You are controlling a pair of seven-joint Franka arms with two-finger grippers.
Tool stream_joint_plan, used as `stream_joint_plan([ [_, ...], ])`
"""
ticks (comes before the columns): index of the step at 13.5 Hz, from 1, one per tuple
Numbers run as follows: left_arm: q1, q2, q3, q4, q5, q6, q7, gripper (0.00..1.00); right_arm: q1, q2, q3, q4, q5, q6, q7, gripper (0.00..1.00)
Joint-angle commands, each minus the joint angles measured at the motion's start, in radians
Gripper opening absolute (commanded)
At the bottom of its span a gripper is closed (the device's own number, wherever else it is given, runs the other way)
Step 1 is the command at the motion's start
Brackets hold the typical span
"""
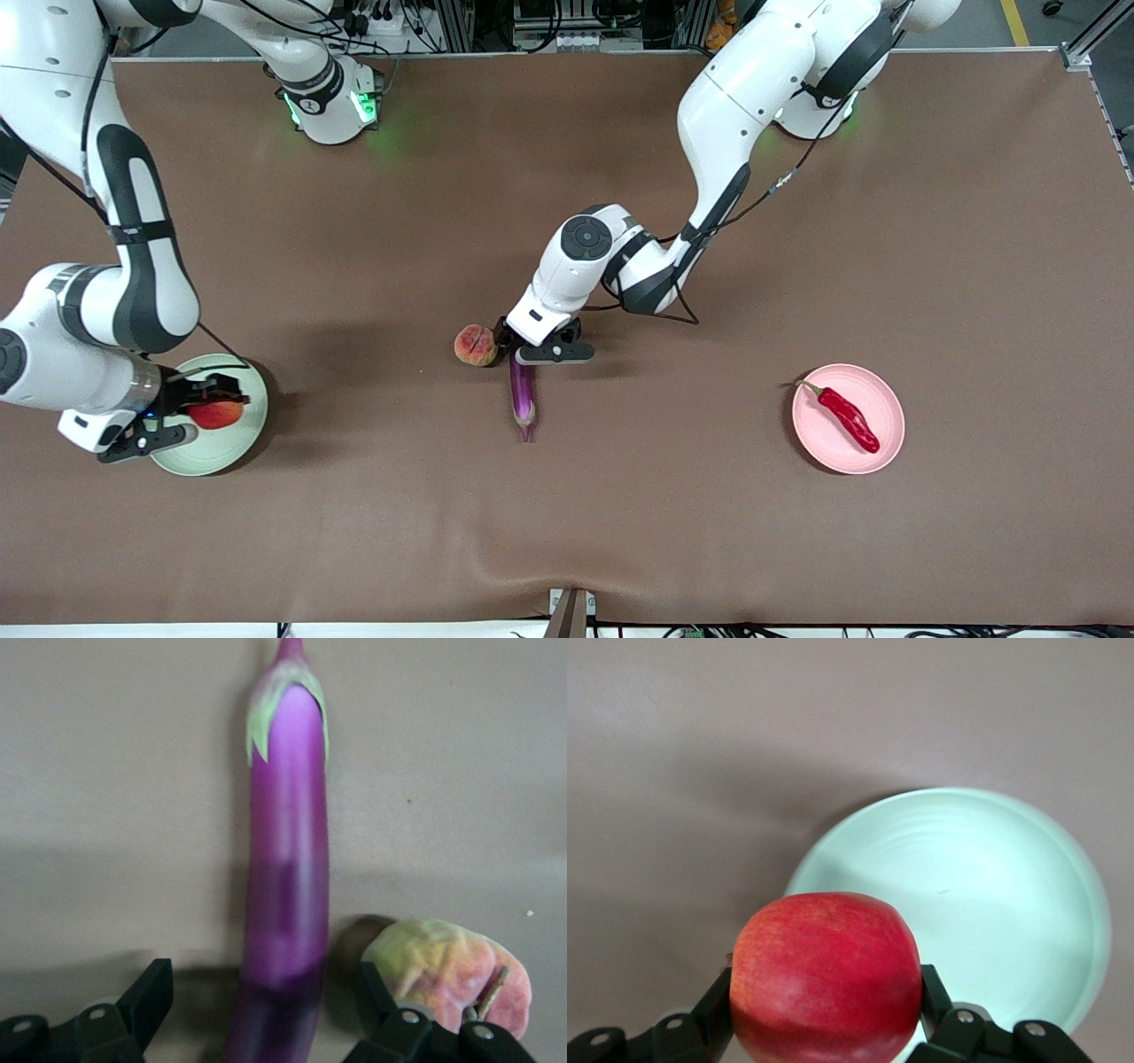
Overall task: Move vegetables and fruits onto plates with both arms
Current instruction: 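Lower the pomegranate onto the green plate while the left gripper grasps the eggplant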
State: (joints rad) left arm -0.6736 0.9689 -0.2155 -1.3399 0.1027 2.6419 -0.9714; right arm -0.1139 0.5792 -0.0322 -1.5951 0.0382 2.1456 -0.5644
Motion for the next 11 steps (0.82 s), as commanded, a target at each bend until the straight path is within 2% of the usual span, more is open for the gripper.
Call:
stream_joint_plan([
  [1,-0.024,0.044,0.011,0.059,-0.009,0.009,-0.001,0.86,-0.058,-0.003,0.02,-0.033,-0.032,0.083,-0.234,0.47],
  [2,-0.024,0.054,0.011,0.061,-0.009,0.009,0.005,0.76,-0.076,0.014,0.02,-0.022,-0.032,0.1,-0.297,0.51],
  [3,-0.024,0.06,0.013,0.062,-0.009,0.009,0.008,0.6,-0.095,0.034,0.02,-0.014,-0.026,0.105,-0.346,0.71],
  [4,-0.026,0.063,0.013,0.061,-0.008,0.009,0.006,0.36,-0.11,0.047,0.021,-0.002,-0.015,0.105,-0.367,1.0],
  [5,-0.032,0.062,0.018,0.056,-0.003,0.009,0.002,0.0,-0.109,0.047,0.023,-0.002,-0.014,0.102,-0.362,1.0],
  [8,-0.014,-0.007,0.034,0.044,-0.011,-0.038,-0.01,0.0,-0.069,0.031,0.031,0.0,0.009,0.041,-0.272,1.0],
  [10,0.072,-0.114,0.031,0.038,-0.014,-0.194,-0.01,0.0,-0.038,0.022,0.031,0.023,0.064,-0.088,-0.085,1.0],
  [11,0.118,-0.175,0.022,0.033,-0.015,-0.308,-0.009,0.0,-0.023,0.022,0.031,0.041,0.119,-0.155,-0.001,1.0],
])
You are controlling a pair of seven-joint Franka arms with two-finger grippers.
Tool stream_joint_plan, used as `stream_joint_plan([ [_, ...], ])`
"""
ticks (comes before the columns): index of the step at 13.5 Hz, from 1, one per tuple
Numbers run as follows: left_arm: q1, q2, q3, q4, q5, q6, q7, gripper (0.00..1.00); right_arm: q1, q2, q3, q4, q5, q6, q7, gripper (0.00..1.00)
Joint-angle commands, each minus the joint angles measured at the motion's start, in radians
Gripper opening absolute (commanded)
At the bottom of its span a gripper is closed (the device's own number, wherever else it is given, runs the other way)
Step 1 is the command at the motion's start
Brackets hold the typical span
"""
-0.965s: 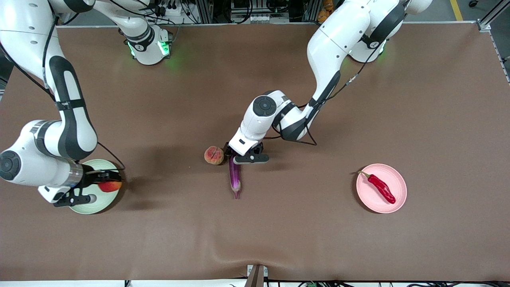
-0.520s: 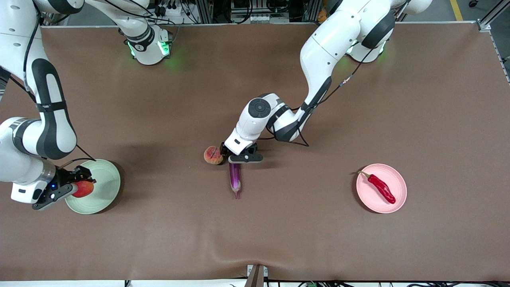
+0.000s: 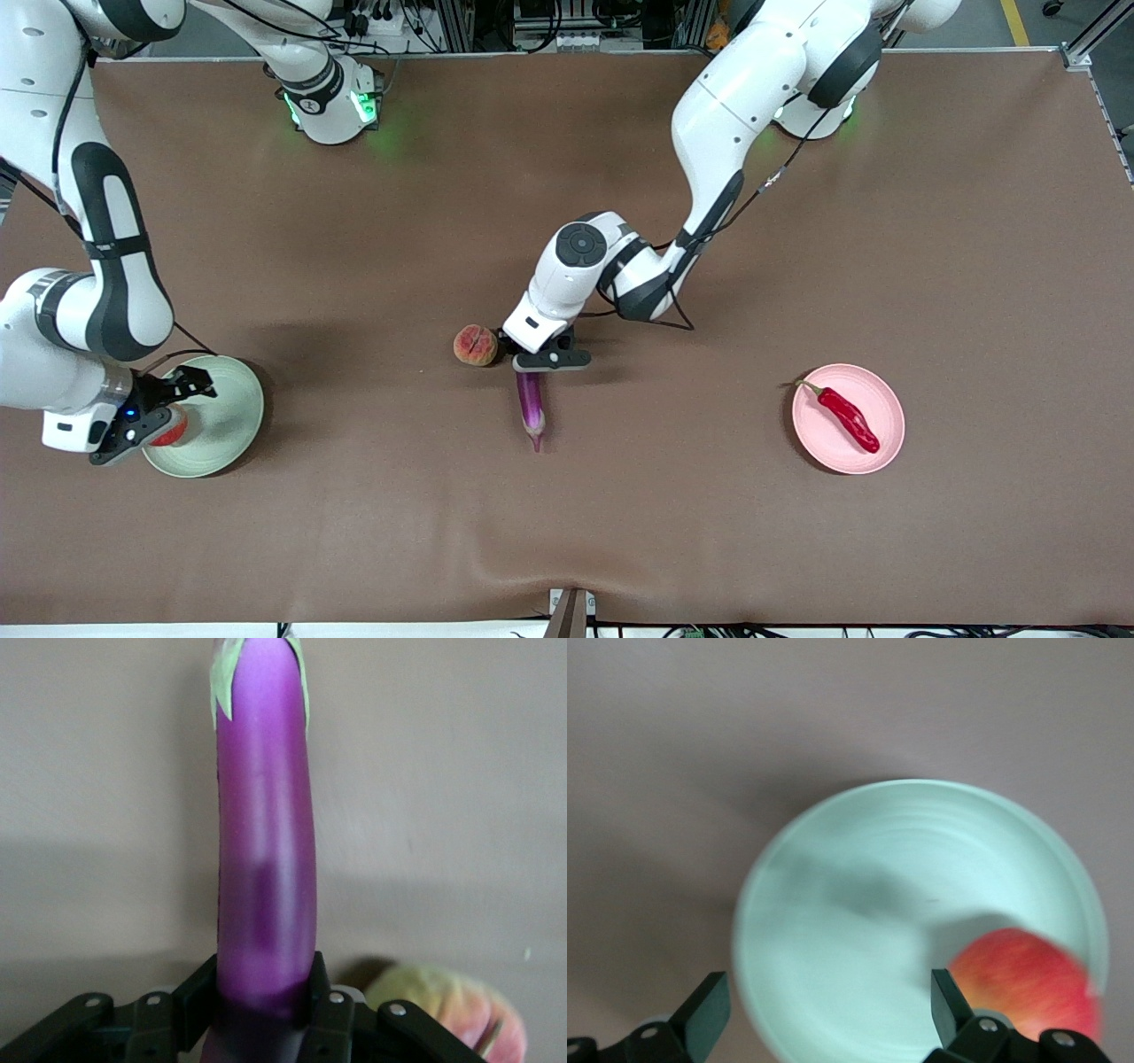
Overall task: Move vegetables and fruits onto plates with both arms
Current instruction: 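Place the eggplant on the pink plate while the right gripper reaches the peach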
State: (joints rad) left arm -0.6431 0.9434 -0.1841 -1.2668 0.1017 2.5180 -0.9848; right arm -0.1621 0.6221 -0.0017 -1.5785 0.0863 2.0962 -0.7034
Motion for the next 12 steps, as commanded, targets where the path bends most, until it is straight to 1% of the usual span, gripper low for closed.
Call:
stream_joint_plan([
  [1,0.142,-0.219,-0.015,-0.049,-0.025,-0.308,0.0,0.0,0.041,-0.021,0.0,0.038,0.128,-0.157,0.213,1.0],
  [2,0.195,-0.292,-0.017,-0.096,-0.036,-0.434,-0.023,0.0,0.058,-0.022,0.0,0.043,0.171,-0.189,0.296,1.0],
  [3,0.26,-0.358,-0.012,-0.168,-0.024,-0.491,-0.006,0.0,0.074,-0.024,0.0,0.043,0.197,-0.203,0.388,1.0],
  [4,0.361,-0.421,-0.017,-0.272,-0.008,-0.492,0.061,0.0,0.099,-0.031,0.0,0.043,0.222,-0.206,0.463,1.0],
  [5,0.461,-0.461,-0.024,-0.349,-0.008,-0.48,0.206,0.0,0.137,-0.041,0.0,0.043,0.234,-0.209,0.538,1.0],
  [7,0.607,-0.509,-0.032,-0.448,-0.005,-0.466,0.374,0.0,0.229,-0.056,-0.001,0.045,0.234,-0.205,0.744,1.0],
  [8,0.679,-0.529,-0.034,-0.497,-0.005,-0.443,0.468,0.0,0.274,-0.056,-0.003,0.043,0.234,-0.203,0.853,1.0],
  [9,0.736,-0.554,-0.034,-0.564,-0.005,-0.388,0.562,0.0,0.309,-0.055,-0.003,0.043,0.234,-0.202,0.954,1.0],
  [10,0.796,-0.566,-0.038,-0.627,-0.008,-0.305,0.583,0.0,0.344,-0.052,-0.003,0.042,0.233,-0.197,1.04,1.0],
  [12,0.844,-0.566,-0.043,-0.741,-0.007,-0.115,0.594,0.0,0.427,-0.045,-0.004,0.04,0.222,-0.168,1.197,1.0],
])
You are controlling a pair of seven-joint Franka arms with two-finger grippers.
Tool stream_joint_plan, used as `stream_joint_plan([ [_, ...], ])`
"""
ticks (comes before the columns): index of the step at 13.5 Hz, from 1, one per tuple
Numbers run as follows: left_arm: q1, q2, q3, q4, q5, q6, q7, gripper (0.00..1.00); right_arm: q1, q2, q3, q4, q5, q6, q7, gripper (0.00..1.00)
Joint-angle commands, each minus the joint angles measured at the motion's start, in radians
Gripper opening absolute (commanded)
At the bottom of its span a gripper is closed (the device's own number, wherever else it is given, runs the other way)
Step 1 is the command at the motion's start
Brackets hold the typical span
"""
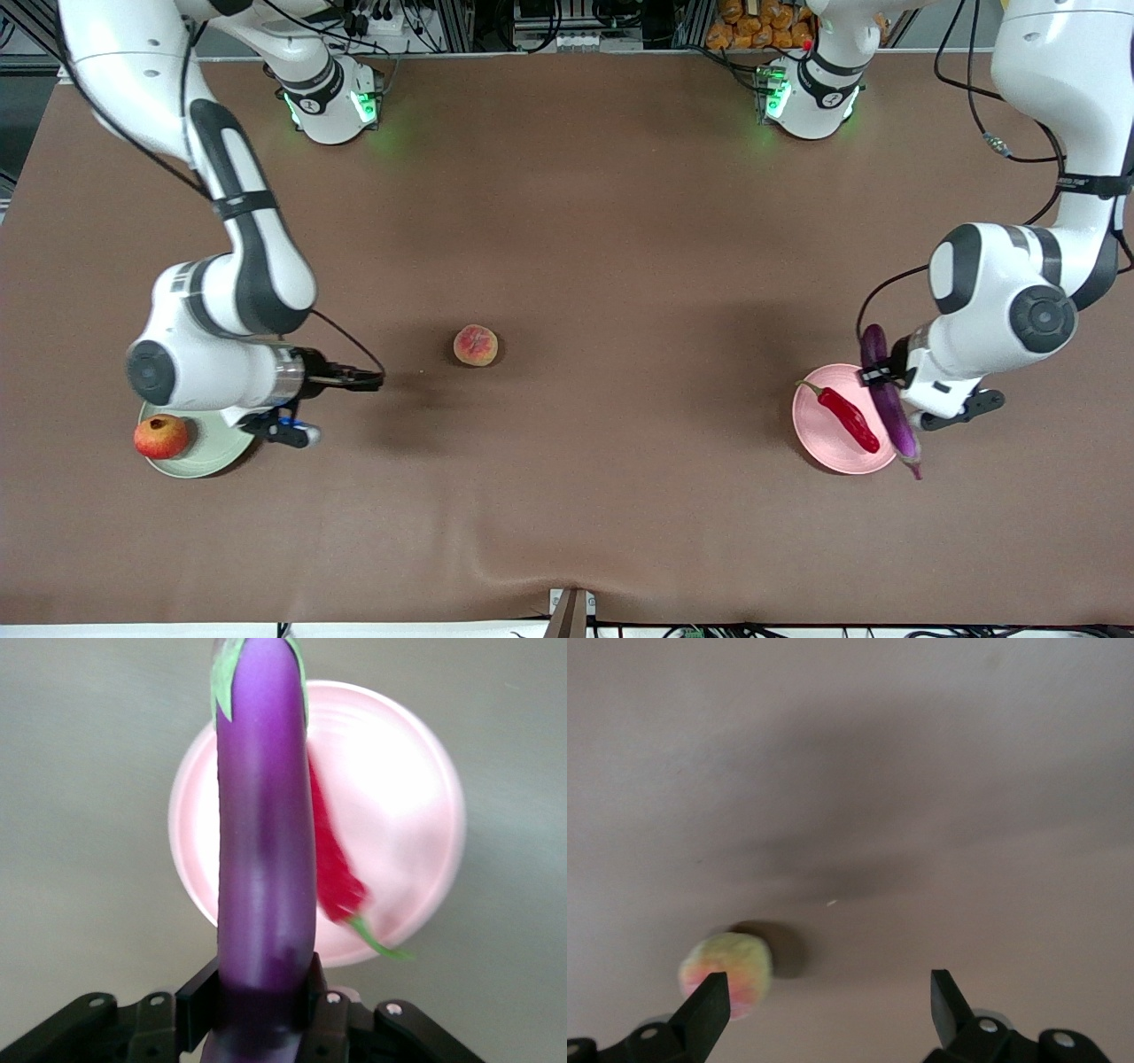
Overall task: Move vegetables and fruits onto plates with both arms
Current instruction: 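Place the eggplant on the pink plate while the right gripper reaches the peach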
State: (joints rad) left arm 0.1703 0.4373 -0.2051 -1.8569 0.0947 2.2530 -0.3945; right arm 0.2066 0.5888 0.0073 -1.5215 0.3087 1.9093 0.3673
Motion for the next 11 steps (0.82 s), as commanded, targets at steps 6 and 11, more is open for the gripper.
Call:
stream_joint_plan([
  [6,0.044,-0.026,-0.022,-0.223,0.002,0.292,0.008,0.0,0.247,0.046,-0.018,-0.028,-0.124,0.158,0.487,1.0],
  [11,0.037,-0.003,-0.024,-0.223,0.002,0.307,0.009,0.0,0.321,0.095,-0.018,-0.054,-0.198,0.25,0.61,1.0],
])
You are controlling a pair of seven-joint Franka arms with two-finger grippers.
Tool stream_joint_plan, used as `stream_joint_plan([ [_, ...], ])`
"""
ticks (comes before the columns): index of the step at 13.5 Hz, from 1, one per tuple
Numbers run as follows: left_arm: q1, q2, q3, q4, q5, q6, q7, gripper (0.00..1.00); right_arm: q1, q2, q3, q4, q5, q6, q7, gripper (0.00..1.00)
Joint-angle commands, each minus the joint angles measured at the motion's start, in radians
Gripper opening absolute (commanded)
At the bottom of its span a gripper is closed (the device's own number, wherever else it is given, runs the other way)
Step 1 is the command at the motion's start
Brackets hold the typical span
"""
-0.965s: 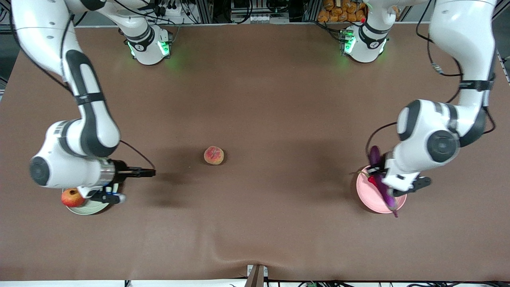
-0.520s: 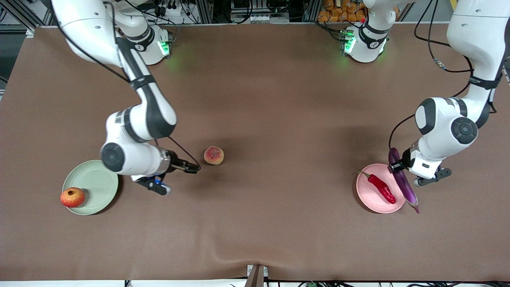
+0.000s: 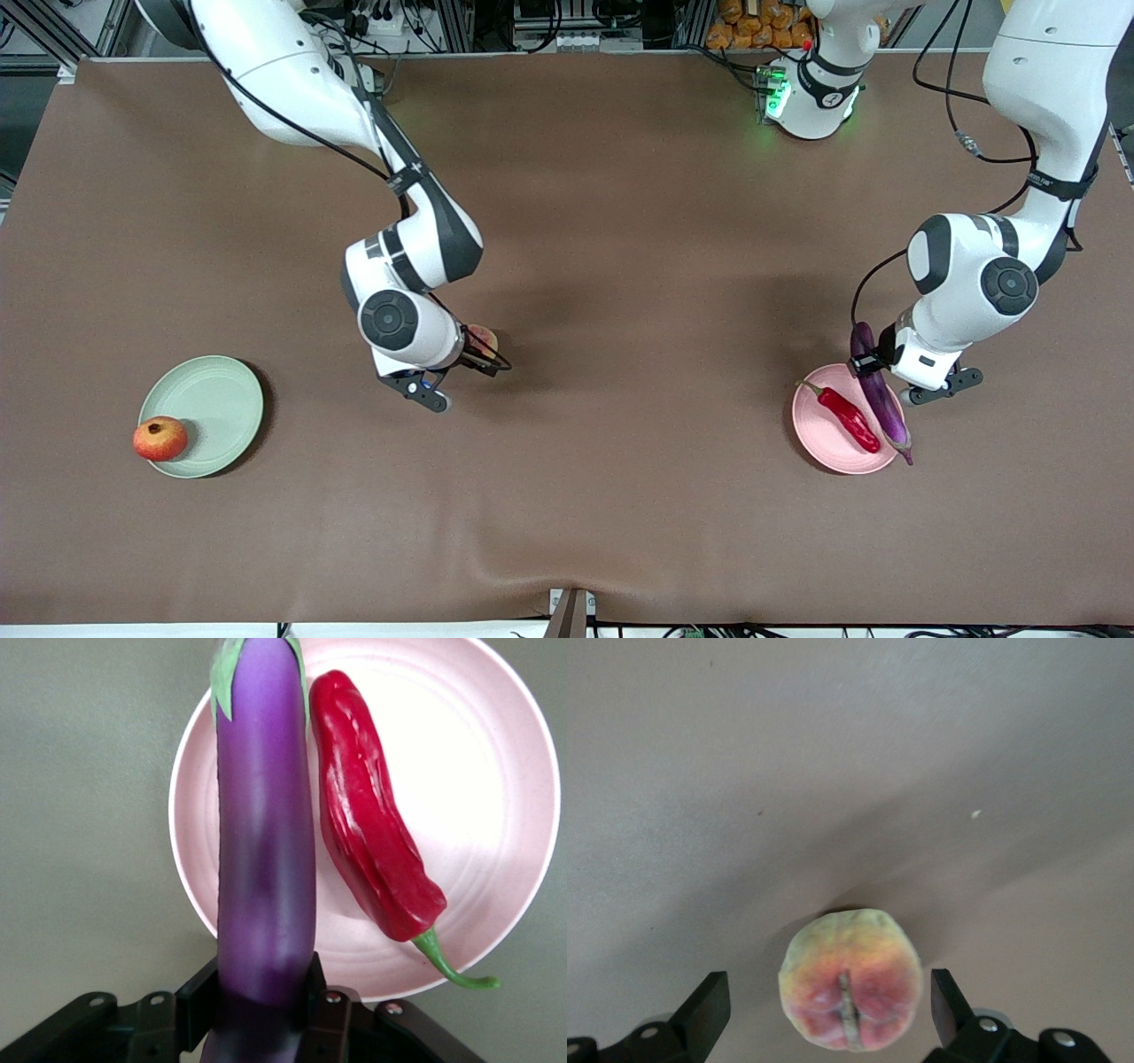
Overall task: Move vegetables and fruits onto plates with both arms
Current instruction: 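Place the eggplant on the pink plate while the right gripper reaches the peach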
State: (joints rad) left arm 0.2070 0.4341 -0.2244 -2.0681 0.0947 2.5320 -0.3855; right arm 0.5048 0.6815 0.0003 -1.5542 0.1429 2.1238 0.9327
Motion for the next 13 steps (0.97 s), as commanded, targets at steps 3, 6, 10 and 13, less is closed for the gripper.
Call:
stream_joint_plan([
  [3,0.0,0.017,-0.004,-0.004,0.0,0.03,0.0,0.63,0.049,0.024,-0.013,-0.046,-0.1,0.038,0.048,1.0],
  [6,0.002,0.006,-0.004,-0.003,0.0,0.027,-0.012,1.0,0.06,0.033,-0.013,-0.049,-0.144,0.038,0.064,1.0],
  [10,-0.005,-0.089,-0.048,0.122,-0.001,-0.105,-0.009,1.0,0.072,0.041,-0.013,-0.061,-0.167,0.036,0.066,1.0],
  [13,-0.006,-0.127,-0.059,0.334,0.0,-0.361,-0.001,1.0,0.054,0.027,-0.013,-0.058,-0.167,0.025,0.063,0.37],
])
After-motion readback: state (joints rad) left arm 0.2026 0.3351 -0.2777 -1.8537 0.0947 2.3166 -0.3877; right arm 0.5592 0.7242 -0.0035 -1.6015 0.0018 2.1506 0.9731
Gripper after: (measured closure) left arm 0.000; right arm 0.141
